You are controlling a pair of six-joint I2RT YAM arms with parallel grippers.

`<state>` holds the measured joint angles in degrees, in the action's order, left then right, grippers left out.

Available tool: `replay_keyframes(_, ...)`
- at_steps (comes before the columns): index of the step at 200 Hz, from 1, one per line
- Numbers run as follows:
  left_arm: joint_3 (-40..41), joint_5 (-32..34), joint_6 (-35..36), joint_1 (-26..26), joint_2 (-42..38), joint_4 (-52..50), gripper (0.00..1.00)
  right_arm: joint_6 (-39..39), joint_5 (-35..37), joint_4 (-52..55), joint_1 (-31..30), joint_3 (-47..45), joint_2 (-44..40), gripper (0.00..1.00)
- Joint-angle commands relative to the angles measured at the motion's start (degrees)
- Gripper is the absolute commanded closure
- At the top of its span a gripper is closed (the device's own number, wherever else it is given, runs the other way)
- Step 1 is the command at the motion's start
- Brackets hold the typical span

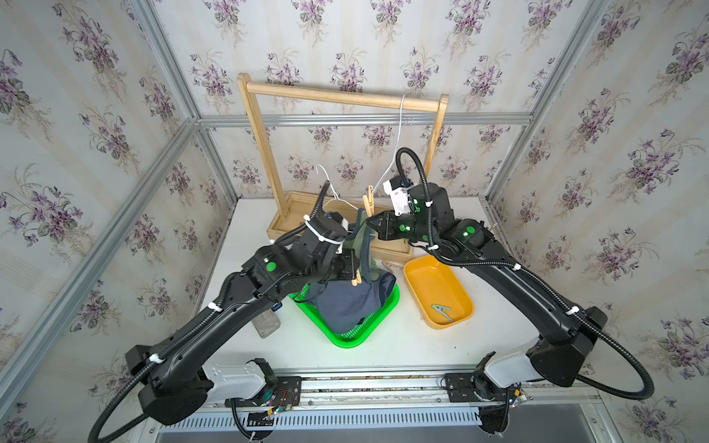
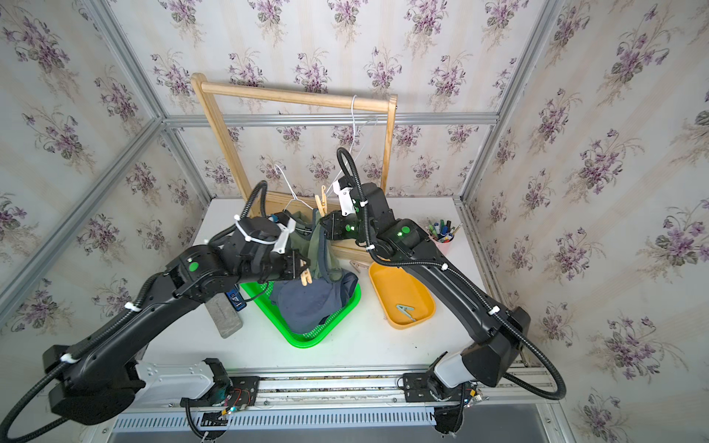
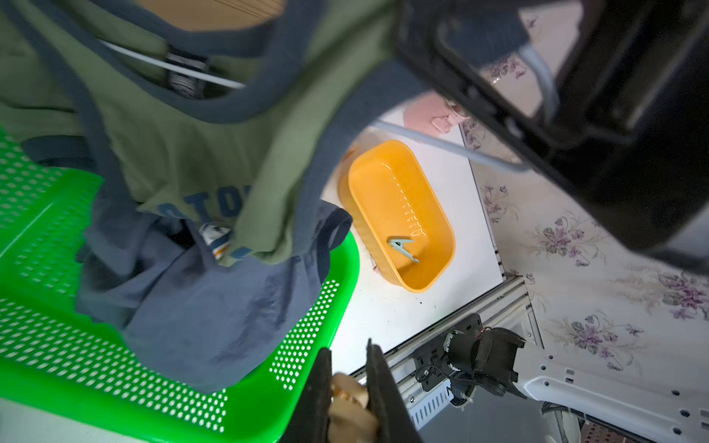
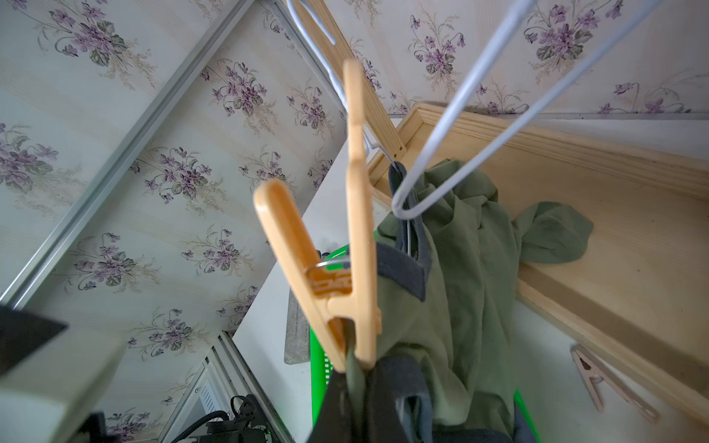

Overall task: Remove the clothespins securing tank tops to the hanger
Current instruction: Place the clothespin in the storage box.

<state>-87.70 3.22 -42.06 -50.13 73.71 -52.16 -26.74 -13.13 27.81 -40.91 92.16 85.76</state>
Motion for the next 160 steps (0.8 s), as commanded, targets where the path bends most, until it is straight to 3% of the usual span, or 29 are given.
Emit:
replay_keyframes(1,1.06,6.22,-2.05,-4.78,3.04,9.05,0.91,0.69,-4.39,-0.74,1.19,1.80,1.87,1.00)
replay_keyframes(38,4.44,19.08,-3.52,-13.44,9.25,20.69,0.90,-0.50,-9.43,-0.95,5.74,3.06,4.59,1.00)
replay_keyframes(82,7.40,28.79,-10.38,-15.23,18.43,32.77,0.90,1.60,-13.43,2.86,10.36,8.39,9.00,1.00)
replay_keyframes(117,5.40,28.19,-18.97,-15.79,28.34,38.67,0.90,2.71,-15.28,2.43,14.39,10.22,10.75,1.00)
replay_keyframes(160,0.05,24.36,-25.90,-15.79,39.81,42.47,0.91,4.89,-16.08,6.21,14.55,16.49,14.43,1.00)
